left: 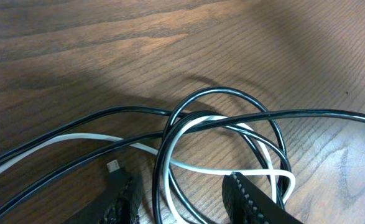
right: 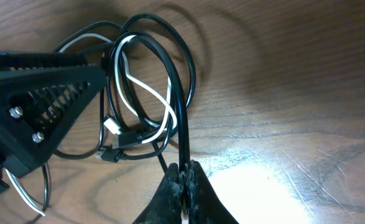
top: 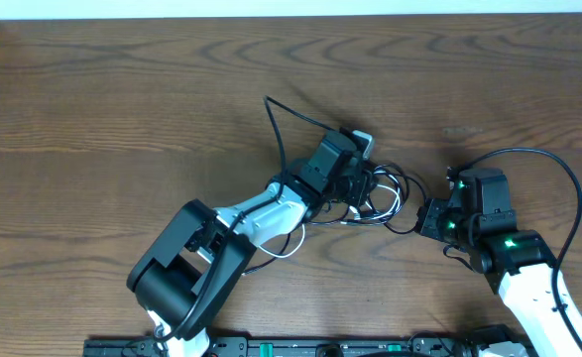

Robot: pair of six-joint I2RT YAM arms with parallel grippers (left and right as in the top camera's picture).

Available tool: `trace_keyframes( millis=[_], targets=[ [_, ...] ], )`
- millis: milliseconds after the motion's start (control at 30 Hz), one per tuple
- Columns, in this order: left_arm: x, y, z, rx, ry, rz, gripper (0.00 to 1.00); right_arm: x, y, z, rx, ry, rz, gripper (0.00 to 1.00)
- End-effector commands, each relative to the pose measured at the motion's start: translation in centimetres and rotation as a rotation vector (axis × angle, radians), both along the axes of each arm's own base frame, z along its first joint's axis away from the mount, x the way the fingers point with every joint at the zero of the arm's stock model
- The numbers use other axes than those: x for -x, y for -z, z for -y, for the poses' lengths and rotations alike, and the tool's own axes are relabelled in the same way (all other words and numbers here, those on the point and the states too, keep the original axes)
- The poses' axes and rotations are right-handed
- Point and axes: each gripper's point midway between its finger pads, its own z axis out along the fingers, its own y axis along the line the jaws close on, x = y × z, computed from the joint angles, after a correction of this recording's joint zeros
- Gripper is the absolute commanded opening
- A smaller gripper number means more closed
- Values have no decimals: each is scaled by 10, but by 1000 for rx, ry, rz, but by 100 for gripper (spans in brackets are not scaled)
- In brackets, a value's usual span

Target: Untangle cables

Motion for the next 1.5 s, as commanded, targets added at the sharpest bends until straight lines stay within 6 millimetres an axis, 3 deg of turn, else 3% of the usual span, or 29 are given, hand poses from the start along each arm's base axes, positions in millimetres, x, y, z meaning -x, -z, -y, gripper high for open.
trace_keyframes(
  millis=[0,367,733,1467],
  targets=[
    [3,10,-2,-40,-1,14,47,3,2,-1,6,-13,-6,1],
    [3,13,-2,-62,-11,25,47,3,2,-1,6,-13,-7,1],
    [12,33,0,-92,6,-8,47,3,3,-1,7,-13,-8,1],
    [25,35,12,-121,29,18,45,4,3,-1,7,-13,-14,1]
  ],
)
